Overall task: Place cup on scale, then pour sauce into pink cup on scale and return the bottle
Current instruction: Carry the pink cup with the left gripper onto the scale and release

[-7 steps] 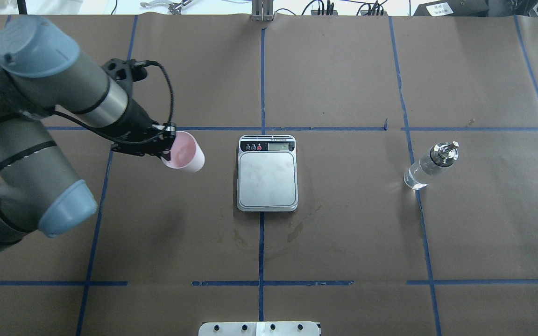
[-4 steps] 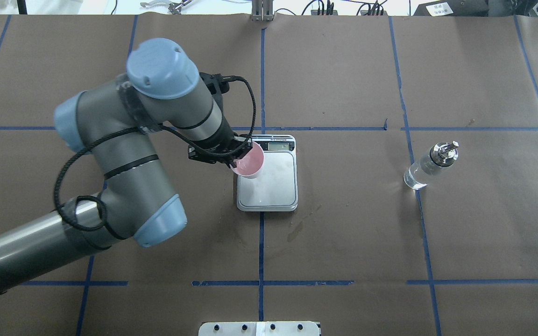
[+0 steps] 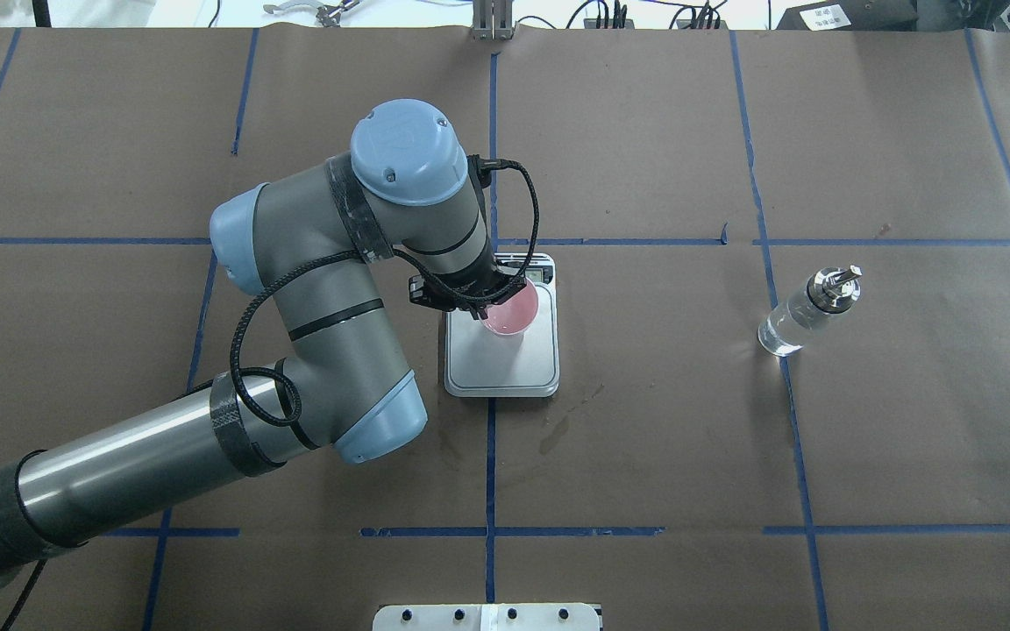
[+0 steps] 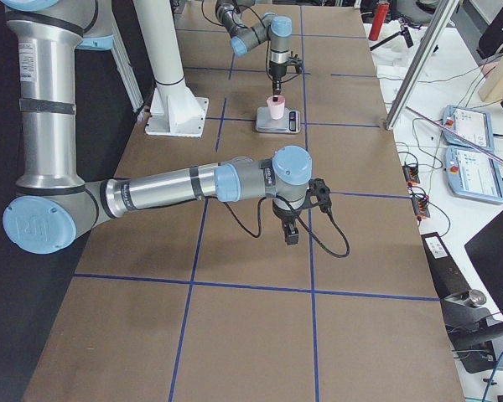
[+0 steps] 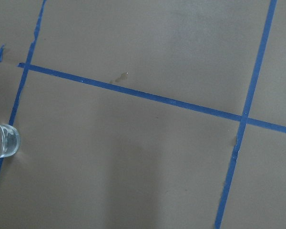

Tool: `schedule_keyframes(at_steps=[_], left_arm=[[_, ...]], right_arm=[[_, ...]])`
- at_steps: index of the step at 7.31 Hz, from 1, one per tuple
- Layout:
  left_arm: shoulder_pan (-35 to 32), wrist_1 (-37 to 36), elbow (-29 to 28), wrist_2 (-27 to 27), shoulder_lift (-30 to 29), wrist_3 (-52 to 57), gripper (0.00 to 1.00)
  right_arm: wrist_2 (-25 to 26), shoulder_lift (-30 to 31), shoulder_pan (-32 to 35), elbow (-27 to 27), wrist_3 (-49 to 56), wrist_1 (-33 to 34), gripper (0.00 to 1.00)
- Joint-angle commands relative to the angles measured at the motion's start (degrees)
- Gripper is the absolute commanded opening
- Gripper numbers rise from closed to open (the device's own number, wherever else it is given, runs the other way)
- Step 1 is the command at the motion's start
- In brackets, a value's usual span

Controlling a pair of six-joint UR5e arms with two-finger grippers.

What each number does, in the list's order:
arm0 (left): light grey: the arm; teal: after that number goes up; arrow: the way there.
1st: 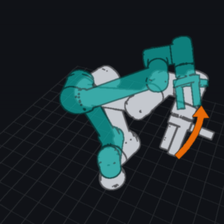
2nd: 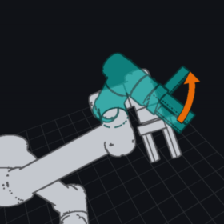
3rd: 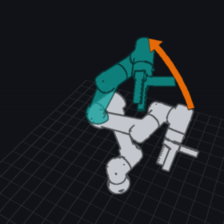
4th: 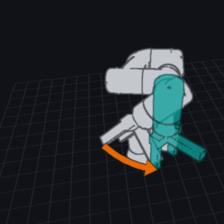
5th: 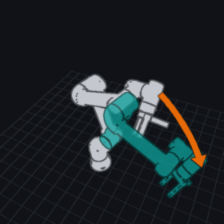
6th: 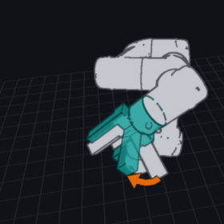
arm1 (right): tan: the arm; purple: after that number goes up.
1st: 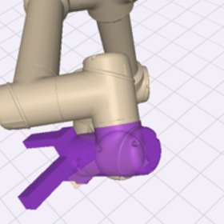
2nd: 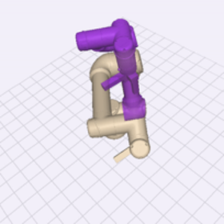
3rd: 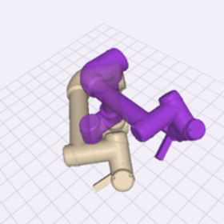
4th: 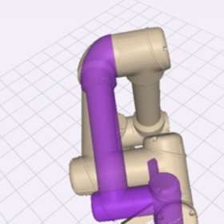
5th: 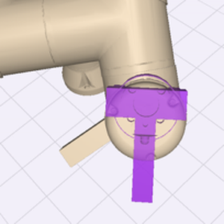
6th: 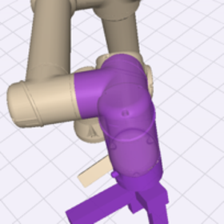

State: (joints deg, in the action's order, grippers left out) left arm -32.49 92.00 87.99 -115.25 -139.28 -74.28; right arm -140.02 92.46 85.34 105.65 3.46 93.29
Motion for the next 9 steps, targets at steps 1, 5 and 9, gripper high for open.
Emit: schedule_keyframes(at_steps=[1, 5, 9], left_arm=[[0.1, 0.0, -0.1, 0.1, 0.3, 0.0, 0.04], [0.0, 1.8, 1.6, -0.3, 0.8, 0.1, 1.0], [-5.6, -1.5, 21.3, -0.3, 10.3, 0.7, 1.0]], right_arm=[[0.0, 0.0, 0.0, 0.1, 0.0, 0.0, 1.0], [0.0, 0.0, 0.0, 0.3, 0.0, 0.0, 1.0], [-4.3, 0.0, -1.0, 3.2, -6.0, -0.1, 1.0]])
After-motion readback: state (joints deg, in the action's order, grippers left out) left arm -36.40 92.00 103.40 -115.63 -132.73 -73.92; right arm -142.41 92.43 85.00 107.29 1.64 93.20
